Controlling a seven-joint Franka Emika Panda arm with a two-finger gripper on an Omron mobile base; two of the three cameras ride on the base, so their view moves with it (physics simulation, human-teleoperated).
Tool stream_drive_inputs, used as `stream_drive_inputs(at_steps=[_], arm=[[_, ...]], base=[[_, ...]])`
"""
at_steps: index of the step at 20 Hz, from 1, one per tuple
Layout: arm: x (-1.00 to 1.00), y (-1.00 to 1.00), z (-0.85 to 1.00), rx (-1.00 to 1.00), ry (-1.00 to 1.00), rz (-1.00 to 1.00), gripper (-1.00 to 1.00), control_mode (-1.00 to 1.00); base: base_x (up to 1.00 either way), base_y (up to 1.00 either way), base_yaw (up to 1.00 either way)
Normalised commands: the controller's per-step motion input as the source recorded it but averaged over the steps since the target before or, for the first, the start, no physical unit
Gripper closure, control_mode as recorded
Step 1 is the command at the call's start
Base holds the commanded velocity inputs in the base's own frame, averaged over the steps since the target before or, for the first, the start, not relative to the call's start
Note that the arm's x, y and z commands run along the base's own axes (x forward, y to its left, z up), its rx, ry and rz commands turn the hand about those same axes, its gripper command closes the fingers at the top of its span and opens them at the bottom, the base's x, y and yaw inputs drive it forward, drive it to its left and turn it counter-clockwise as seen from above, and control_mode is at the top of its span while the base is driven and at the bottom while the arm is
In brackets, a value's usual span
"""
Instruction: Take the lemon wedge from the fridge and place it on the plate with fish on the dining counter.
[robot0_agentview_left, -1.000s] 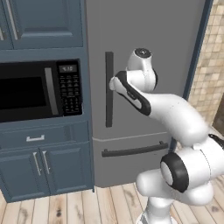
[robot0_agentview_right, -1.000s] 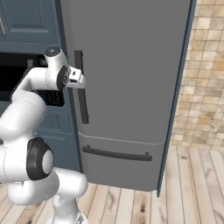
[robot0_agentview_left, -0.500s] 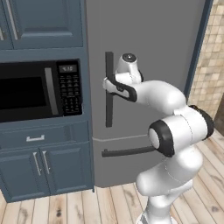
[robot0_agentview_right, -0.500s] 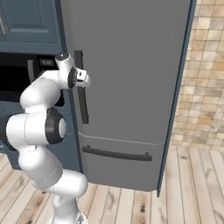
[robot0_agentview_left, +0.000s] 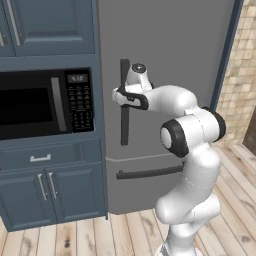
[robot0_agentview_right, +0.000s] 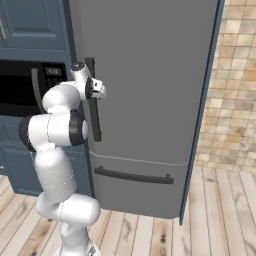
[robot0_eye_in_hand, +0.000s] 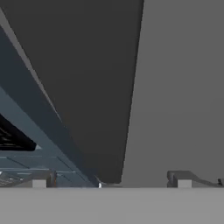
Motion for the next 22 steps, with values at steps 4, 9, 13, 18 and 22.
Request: stream_drive_inputs(at_steps=[4, 9, 13, 18, 22], arm=[[0.57, 0.15, -0.28, 0.05, 0.00, 0.00, -1.00, -1.00], [0.44, 0.03, -0.35, 0.00, 0.00, 0.00, -1.00, -1.00], [0.40, 0.00, -0.34, 0.00, 0.00, 0.00, -1.00, -1.00], [0.19, 0.00, -0.49, -0.01, -0.14, 0.00, -1.00, -1.00], [0.01, 0.00, -0.50, -0.02, -0.20, 0.00, -1.00, -1.00]], base=[[0.00, 0.00, 0.00], [0.00, 0.00, 0.00], [0.00, 0.00, 0.00], [0.00, 0.00, 0.00], [0.00, 0.00, 0.00]])
